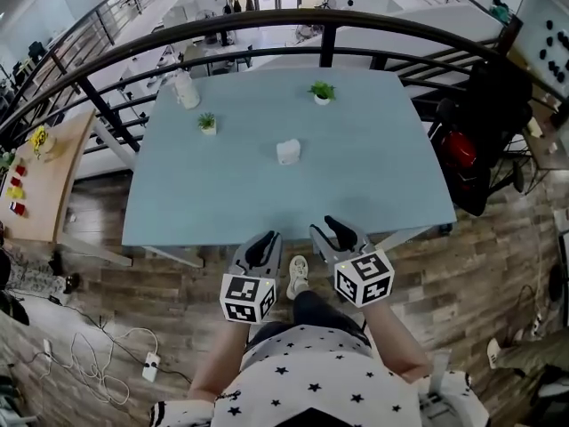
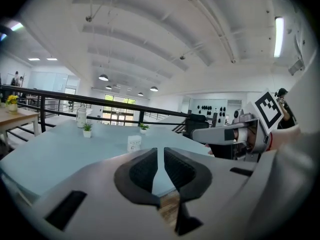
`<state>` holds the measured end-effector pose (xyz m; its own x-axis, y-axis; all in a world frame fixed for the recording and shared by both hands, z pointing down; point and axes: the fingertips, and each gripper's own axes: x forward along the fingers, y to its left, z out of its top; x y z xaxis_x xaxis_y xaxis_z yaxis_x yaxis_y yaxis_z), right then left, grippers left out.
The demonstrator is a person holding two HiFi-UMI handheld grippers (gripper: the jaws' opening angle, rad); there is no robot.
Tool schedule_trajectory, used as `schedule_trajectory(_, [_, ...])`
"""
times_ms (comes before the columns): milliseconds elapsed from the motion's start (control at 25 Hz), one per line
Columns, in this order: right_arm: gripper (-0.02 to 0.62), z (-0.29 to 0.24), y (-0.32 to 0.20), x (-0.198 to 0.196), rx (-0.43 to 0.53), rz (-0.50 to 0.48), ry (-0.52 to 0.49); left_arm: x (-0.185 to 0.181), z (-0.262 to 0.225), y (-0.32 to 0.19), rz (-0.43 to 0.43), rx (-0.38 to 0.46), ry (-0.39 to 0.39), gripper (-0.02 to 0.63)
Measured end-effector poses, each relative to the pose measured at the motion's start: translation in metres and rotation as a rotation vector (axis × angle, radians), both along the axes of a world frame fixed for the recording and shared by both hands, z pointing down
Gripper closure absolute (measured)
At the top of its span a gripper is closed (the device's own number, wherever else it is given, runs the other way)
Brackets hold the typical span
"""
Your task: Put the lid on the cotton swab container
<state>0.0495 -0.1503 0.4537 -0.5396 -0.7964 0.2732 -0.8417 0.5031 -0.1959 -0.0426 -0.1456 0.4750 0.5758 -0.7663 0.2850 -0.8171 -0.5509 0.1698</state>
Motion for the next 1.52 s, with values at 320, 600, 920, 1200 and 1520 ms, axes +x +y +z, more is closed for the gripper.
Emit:
schedule_trajectory(320, [0.439,-0.001,0.061,-0.005,0.022,-0.012,0.011,-0.003,0.0,0.059,-0.001,0.006,-0.01,0.575])
schedule_trajectory(600, [0.44,-0.01,0.083,-0.011,0.049,-0.018,0.001,-0.005,-0.007,0.083,0.011,0.026,-0.008,0.575])
schedule_trajectory(920, [0.442,-0.016,0.092,-0.019,0.06,-0.02,-0.009,-0.012,-0.016,0.09,0.008,0.043,-0.001,0.575])
schedule_trajectory(1200, [0.589,-0.014,0.09,-0.013,0.066,0.036,0.014,-0.019,-0.016,0.092,-0.001,0.04,0.007,0.575])
schedule_trajectory(1520, [0.589,-0.012,0.092,-0.015,0.058,0.036,0.018,-0.022,-0.014,0.092,0.004,0.038,0.002,0.575])
